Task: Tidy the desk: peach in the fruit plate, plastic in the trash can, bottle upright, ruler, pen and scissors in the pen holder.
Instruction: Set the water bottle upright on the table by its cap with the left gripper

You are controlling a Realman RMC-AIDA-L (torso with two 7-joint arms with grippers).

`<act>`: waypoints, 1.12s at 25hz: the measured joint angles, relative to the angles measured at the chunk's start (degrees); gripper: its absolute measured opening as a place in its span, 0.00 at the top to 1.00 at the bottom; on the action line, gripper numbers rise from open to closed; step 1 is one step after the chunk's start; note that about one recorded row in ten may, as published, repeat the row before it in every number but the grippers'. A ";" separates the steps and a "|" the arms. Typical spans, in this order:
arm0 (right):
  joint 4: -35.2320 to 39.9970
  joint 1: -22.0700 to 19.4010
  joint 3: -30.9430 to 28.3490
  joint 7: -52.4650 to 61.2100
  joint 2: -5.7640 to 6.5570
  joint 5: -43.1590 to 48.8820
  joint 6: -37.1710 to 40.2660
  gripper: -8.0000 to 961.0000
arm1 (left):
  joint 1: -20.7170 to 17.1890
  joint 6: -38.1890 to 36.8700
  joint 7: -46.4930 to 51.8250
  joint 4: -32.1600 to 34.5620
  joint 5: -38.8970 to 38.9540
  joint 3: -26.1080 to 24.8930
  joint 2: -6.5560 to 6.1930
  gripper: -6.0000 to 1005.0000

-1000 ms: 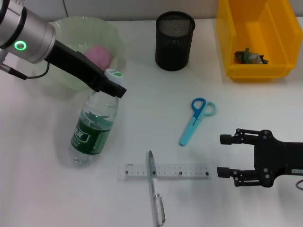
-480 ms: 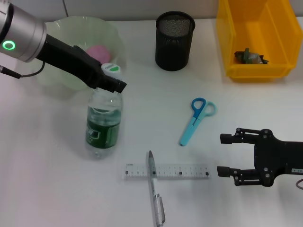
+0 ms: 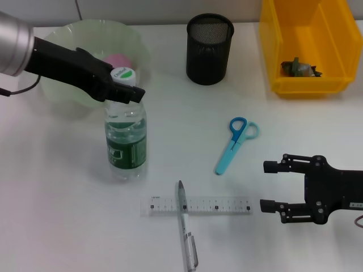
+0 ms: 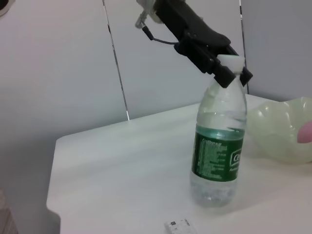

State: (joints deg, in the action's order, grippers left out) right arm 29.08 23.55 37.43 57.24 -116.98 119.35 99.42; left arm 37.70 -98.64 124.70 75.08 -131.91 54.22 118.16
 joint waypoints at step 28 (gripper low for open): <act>-0.43 0.00 -1.51 2.11 -1.14 -0.35 0.96 0.19 | -10.45 5.15 -19.72 -1.79 7.35 -8.77 -0.53 0.54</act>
State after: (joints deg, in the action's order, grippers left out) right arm 28.65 23.56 35.92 59.34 -118.12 119.00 100.38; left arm 27.25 -93.48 104.99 73.29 -124.56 45.45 117.63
